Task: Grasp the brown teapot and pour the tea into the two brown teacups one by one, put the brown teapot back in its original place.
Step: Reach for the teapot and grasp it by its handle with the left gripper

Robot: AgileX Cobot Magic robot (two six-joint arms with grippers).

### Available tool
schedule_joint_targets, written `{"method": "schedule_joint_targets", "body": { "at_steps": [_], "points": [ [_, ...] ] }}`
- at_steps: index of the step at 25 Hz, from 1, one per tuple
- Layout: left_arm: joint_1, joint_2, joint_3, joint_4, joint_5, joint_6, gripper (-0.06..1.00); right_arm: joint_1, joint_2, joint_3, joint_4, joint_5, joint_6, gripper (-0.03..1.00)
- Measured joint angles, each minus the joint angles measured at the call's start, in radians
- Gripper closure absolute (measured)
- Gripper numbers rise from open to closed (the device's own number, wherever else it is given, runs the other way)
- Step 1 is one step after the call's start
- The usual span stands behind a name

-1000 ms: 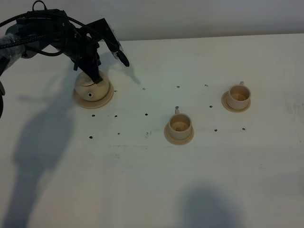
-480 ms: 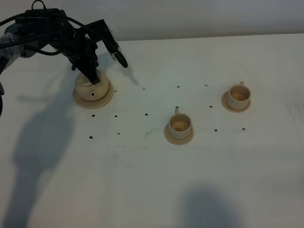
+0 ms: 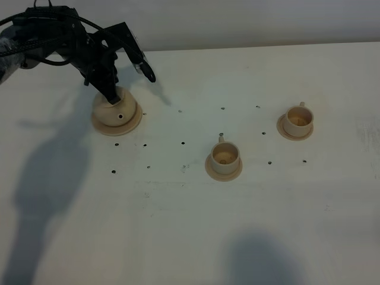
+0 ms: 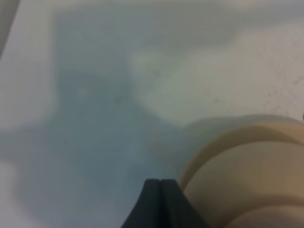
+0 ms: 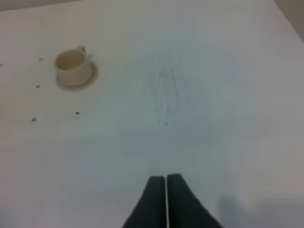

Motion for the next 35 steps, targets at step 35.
{"method": "schedule_joint_targets", "body": {
  "at_steps": [35],
  "points": [
    [0.014,0.025,0.000,-0.007,-0.016,-0.042,0.93,0.000,0.000,0.000,0.000,-0.001,0.000,0.99]
  ]
}}
